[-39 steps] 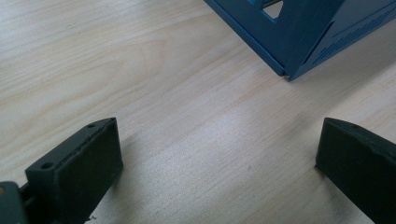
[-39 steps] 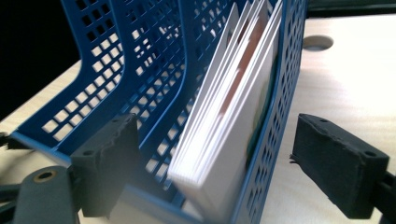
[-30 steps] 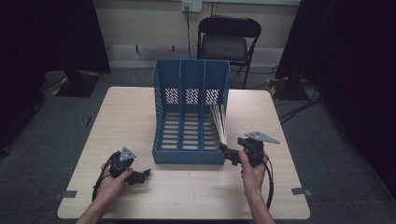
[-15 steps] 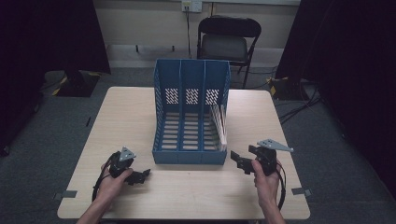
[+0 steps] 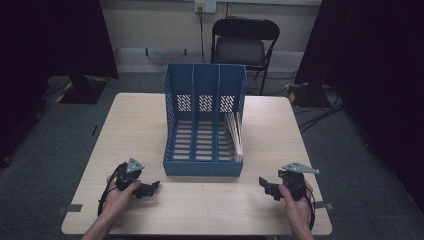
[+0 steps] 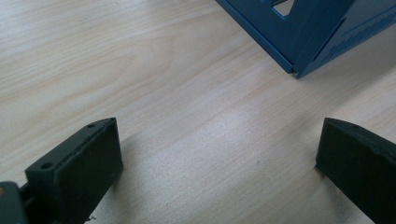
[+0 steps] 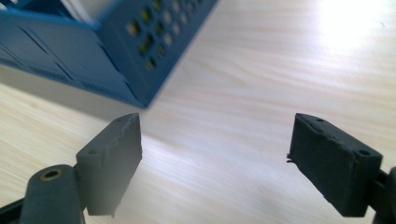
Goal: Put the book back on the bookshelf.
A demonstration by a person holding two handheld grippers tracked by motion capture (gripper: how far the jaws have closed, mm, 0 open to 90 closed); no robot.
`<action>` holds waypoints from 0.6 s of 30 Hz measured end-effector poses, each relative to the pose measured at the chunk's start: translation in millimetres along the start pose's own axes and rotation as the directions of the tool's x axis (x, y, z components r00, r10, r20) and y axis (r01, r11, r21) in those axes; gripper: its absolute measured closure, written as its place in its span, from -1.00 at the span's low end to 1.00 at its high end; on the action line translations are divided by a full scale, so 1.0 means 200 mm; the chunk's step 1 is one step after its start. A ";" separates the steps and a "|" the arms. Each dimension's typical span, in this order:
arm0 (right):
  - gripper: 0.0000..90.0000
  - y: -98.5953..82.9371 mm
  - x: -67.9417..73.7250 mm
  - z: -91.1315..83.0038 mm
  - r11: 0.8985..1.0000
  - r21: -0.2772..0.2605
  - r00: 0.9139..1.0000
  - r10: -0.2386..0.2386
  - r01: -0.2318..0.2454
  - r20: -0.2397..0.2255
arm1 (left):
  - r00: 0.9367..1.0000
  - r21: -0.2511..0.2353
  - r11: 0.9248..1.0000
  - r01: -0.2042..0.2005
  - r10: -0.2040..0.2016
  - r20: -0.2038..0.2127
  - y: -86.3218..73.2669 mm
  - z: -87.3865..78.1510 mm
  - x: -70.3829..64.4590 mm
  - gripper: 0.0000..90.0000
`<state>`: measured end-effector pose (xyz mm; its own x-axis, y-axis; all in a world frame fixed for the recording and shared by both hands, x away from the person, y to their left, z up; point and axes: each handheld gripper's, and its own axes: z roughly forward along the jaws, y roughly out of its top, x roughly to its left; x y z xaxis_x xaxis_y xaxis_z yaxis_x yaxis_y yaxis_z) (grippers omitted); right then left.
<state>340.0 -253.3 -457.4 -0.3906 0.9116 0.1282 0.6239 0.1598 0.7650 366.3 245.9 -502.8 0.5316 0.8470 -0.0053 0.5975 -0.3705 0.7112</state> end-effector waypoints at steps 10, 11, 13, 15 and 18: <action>-0.65 -0.10 -0.09 0.06 0.995 0.100 0.998 -0.002 -0.004 0.060 | 1.000 0.006 1.000 -0.010 0.010 -0.003 0.00 0.00 0.00 -1.00; -0.66 -0.11 -0.09 0.07 0.995 0.102 0.998 -0.006 -0.001 0.069 | 1.000 0.007 1.000 -0.010 0.010 -0.003 0.00 0.00 0.00 -1.00; -0.67 -0.12 -0.09 0.08 0.993 0.115 0.996 -0.019 0.009 0.082 | 1.000 0.007 1.000 -0.010 0.010 -0.003 0.01 0.00 0.00 -1.00; -0.68 -0.13 -0.10 0.09 0.994 0.113 0.996 -0.011 0.000 0.093 | 1.000 0.007 1.000 -0.011 0.012 -0.004 0.01 0.00 0.01 -1.00; -0.70 -0.14 -0.09 0.11 0.993 0.108 0.990 -0.054 0.040 0.129 | 1.000 -0.001 1.000 0.000 0.000 -0.004 0.01 0.01 0.00 -1.00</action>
<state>343.9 -265.7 -494.4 -0.3328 0.9430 0.0044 0.6775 0.2358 0.6967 368.3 245.1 -502.9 0.5292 0.8485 -0.0028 0.5969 -0.3699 0.7119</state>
